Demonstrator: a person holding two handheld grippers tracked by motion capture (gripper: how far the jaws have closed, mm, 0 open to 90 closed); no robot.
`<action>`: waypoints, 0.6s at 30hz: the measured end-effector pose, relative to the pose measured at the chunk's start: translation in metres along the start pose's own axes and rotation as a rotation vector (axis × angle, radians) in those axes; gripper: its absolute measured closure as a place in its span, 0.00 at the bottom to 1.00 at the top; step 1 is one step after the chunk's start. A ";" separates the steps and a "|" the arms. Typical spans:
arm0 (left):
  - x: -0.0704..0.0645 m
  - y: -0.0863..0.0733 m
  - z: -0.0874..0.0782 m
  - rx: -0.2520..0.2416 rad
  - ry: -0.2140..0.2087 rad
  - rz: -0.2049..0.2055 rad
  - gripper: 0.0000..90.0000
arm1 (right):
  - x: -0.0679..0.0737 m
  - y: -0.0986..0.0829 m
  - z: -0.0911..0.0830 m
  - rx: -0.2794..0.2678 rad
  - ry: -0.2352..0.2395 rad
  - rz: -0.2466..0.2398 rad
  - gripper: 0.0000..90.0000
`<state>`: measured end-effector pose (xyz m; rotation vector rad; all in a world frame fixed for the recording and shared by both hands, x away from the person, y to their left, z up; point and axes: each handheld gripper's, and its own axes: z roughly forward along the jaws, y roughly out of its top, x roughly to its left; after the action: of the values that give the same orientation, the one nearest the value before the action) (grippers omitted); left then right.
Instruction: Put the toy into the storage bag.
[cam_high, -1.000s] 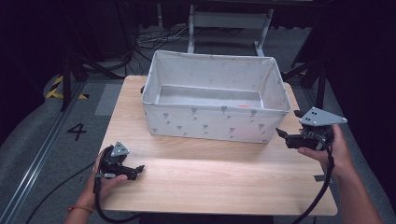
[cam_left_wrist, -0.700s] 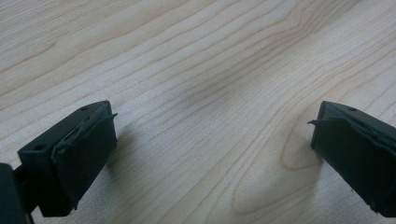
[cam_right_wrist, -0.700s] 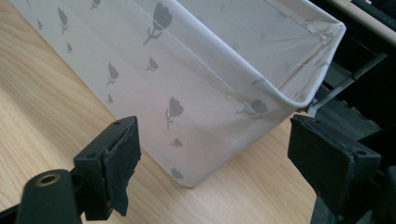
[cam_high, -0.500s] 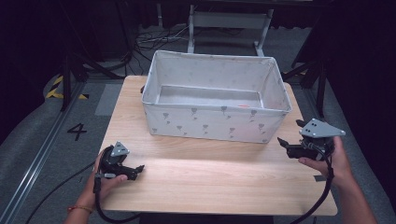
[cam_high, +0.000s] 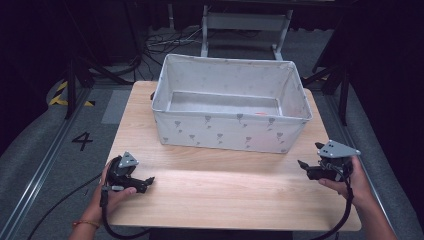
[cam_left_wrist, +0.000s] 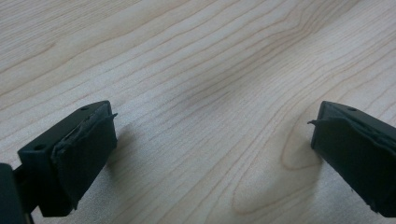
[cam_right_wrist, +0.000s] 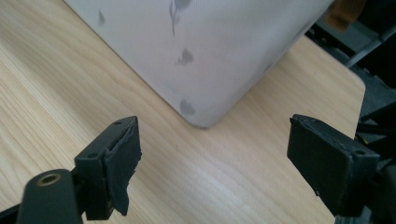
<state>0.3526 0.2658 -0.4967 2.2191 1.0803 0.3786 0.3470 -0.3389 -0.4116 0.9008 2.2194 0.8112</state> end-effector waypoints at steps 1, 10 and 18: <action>0.000 0.000 0.000 0.000 0.000 0.000 0.01 | 0.000 -0.004 0.003 0.014 0.003 0.005 0.20; 0.000 0.000 0.000 0.000 0.000 0.000 0.01 | 0.003 -0.030 0.016 0.064 0.030 0.027 0.20; 0.000 0.000 0.000 -0.001 0.000 -0.001 0.01 | 0.009 -0.047 0.024 0.110 0.048 0.027 0.20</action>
<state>0.3526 0.2657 -0.4968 2.2174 1.0814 0.3787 0.3409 -0.3526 -0.4627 0.9743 2.3174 0.7358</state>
